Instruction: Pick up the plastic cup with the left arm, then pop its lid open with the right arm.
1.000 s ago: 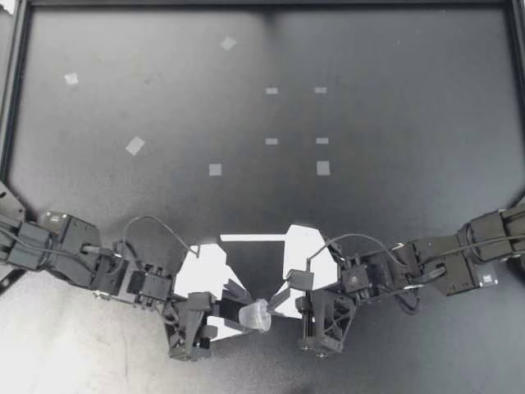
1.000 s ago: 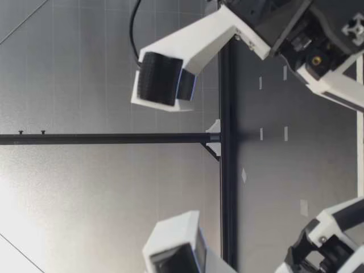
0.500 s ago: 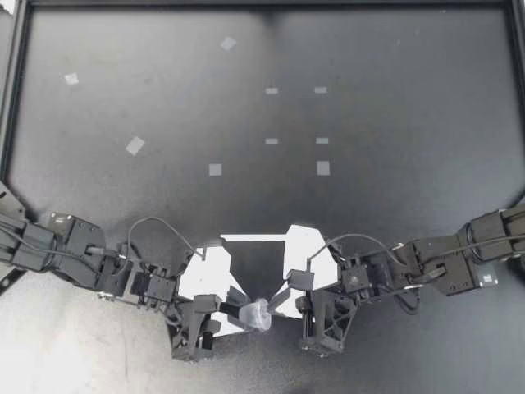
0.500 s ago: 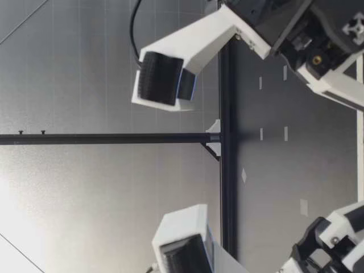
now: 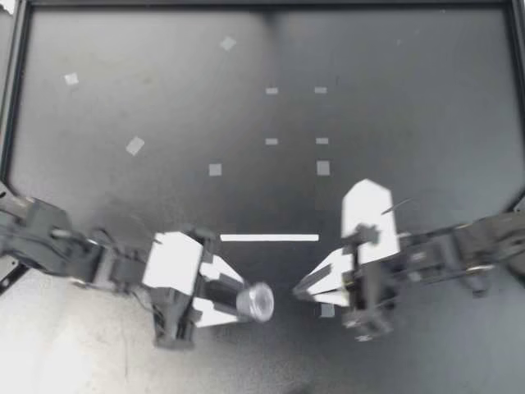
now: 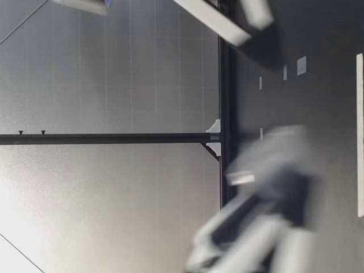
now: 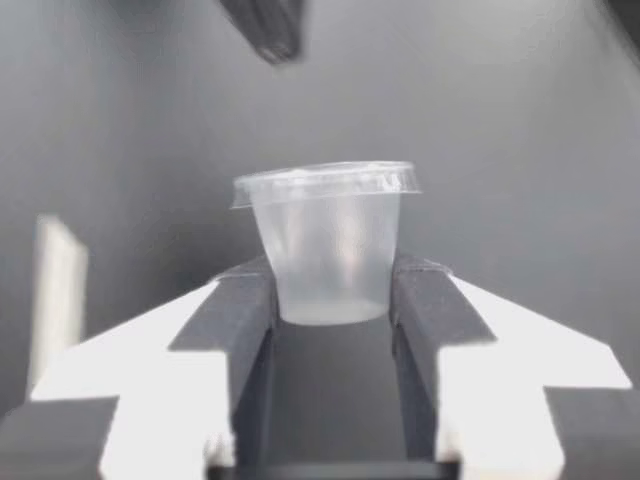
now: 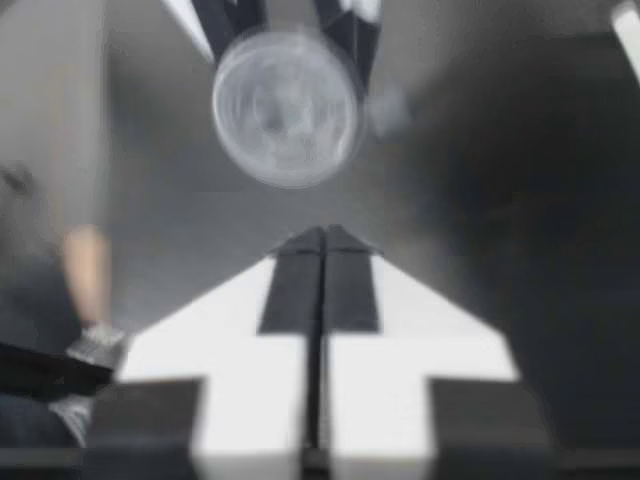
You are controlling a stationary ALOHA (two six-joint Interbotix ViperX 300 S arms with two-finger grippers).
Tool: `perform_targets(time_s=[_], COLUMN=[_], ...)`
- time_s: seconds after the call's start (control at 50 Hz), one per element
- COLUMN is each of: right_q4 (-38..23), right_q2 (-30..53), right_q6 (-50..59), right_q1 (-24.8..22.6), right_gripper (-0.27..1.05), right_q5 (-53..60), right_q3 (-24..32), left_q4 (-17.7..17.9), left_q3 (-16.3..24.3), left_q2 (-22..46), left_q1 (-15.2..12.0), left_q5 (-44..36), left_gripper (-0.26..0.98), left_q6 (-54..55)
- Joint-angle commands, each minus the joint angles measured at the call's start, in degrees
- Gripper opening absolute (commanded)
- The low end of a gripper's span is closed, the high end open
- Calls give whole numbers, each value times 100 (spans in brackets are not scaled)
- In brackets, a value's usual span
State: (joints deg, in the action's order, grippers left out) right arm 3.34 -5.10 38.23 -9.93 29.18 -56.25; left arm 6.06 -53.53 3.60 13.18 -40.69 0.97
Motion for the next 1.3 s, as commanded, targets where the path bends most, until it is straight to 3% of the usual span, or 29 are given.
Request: perform_targets(time_s=[0.0,0.1,0.18,0.32,0.48,0.82,1.28], right_q4=[18,123,237,308,255,158,-466], right_q2=[-264,-70,255,870,1222,1107,642], right_q6=[527,1380,1916,2522,2927,2918,2558], right_q1=[35,35,62,167,290,334,483], right_gripper=[33,64,77,71,71,71,71], right_q5=[870,1837,2558,3762,4201,4228,4333], right_q3=[-255,-396,-334,-35,185,378,439], left_q4=[360,686,765,809,809,782,738], left_q3=[-264,-536,-606,-457,-255,-193,-53], left_q2=[-352,-404,-352,-176,79,167,176], left_q1=[-70,-70,-70,-70,-70,-70,-62], left_q5=[-1107,-2162,-2769,-3050,-3041,-3023,-2435], left_gripper=[14,14,14,14,14,14,14], left_q6=[-439,-791,-835,-888,-888,-914,-870])
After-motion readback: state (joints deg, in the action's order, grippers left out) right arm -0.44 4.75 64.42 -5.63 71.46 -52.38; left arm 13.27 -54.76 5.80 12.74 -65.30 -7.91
